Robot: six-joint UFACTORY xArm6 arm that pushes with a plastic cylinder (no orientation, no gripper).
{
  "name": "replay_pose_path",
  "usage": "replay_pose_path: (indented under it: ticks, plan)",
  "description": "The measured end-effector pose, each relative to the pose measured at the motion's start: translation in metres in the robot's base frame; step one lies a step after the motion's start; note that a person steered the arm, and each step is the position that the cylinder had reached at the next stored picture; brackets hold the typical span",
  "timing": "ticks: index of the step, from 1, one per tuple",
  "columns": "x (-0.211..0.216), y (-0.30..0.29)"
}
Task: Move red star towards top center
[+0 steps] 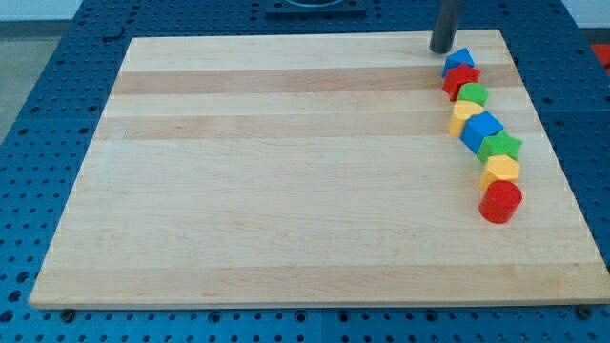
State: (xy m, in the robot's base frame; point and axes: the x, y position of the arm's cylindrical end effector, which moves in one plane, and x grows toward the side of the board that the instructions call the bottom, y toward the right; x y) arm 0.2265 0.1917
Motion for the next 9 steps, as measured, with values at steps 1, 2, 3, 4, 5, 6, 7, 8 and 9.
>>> replay_pose_path:
  ticks: [1,2,3,4,5,6,7,8,9]
  plan:
    - [-0.008,0.035]
    - [-0.013,0.094]
    - [0.008,0.141]
    - [0.029,0.154]
    - [0.037,0.154]
    - [0.055,0.154]
    - [0.070,0.137]
    - [0.076,0.107]
    - [0.080,0.077]
